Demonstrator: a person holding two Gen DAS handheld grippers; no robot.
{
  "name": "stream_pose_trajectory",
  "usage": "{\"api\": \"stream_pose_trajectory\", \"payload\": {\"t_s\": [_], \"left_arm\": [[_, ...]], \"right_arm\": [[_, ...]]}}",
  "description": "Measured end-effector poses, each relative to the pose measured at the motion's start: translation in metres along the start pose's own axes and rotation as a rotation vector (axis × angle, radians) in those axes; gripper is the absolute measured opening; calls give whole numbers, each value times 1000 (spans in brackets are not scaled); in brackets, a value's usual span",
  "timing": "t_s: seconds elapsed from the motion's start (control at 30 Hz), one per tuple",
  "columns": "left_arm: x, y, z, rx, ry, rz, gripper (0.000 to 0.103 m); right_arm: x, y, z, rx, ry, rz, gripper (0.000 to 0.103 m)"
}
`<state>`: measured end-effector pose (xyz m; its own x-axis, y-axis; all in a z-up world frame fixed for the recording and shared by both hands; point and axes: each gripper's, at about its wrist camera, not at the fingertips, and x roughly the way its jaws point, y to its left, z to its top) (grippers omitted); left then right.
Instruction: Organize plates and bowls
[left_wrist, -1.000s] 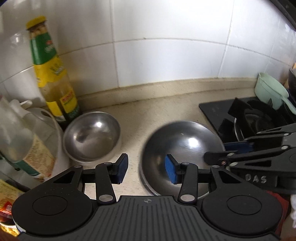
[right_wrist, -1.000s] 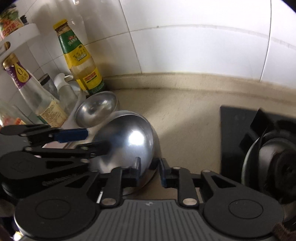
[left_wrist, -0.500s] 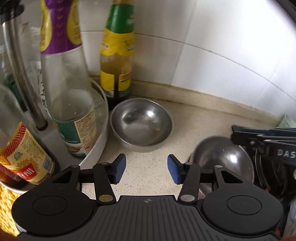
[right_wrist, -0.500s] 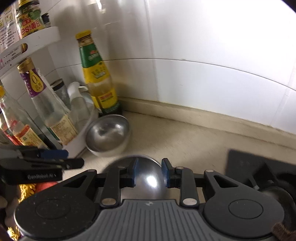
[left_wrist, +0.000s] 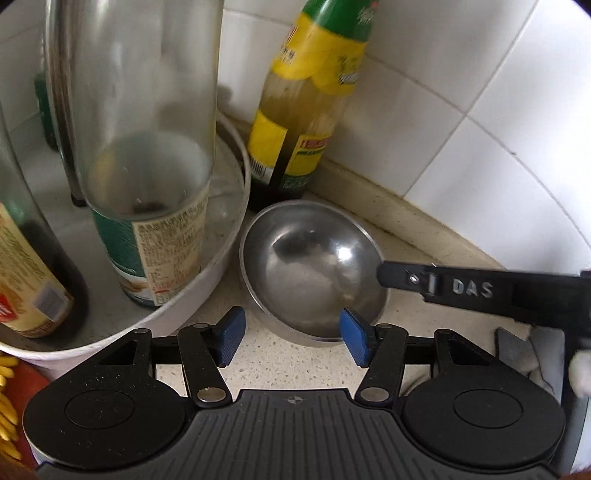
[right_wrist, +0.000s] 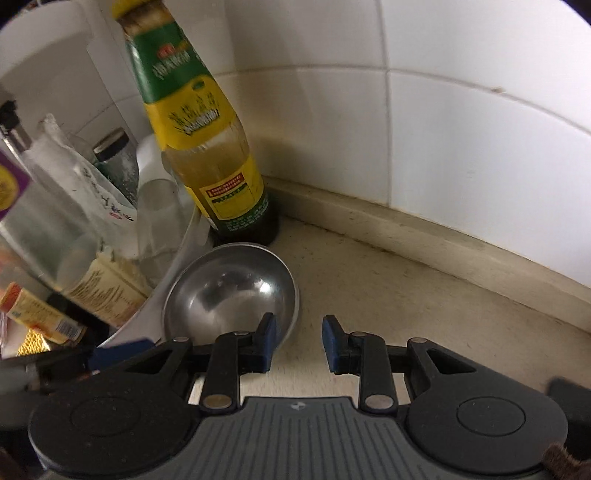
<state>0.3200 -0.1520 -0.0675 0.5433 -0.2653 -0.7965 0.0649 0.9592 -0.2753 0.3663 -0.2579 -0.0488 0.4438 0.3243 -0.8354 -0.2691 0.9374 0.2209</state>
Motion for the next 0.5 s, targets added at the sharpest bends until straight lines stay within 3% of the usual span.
{"api": "stream_pose_trajectory", "payload": {"t_s": [0.13, 0.27, 0.5], "left_arm": [[19, 3, 5, -52, 22, 15, 64], [32, 4, 7, -57, 31, 29, 57], [44, 2, 6, -15, 36, 57, 48]], "right_arm": [[25, 0, 11, -32, 44, 18, 26], [47, -8, 17, -18, 96, 47, 26], [60, -9, 19, -16, 150, 93, 14]]}}
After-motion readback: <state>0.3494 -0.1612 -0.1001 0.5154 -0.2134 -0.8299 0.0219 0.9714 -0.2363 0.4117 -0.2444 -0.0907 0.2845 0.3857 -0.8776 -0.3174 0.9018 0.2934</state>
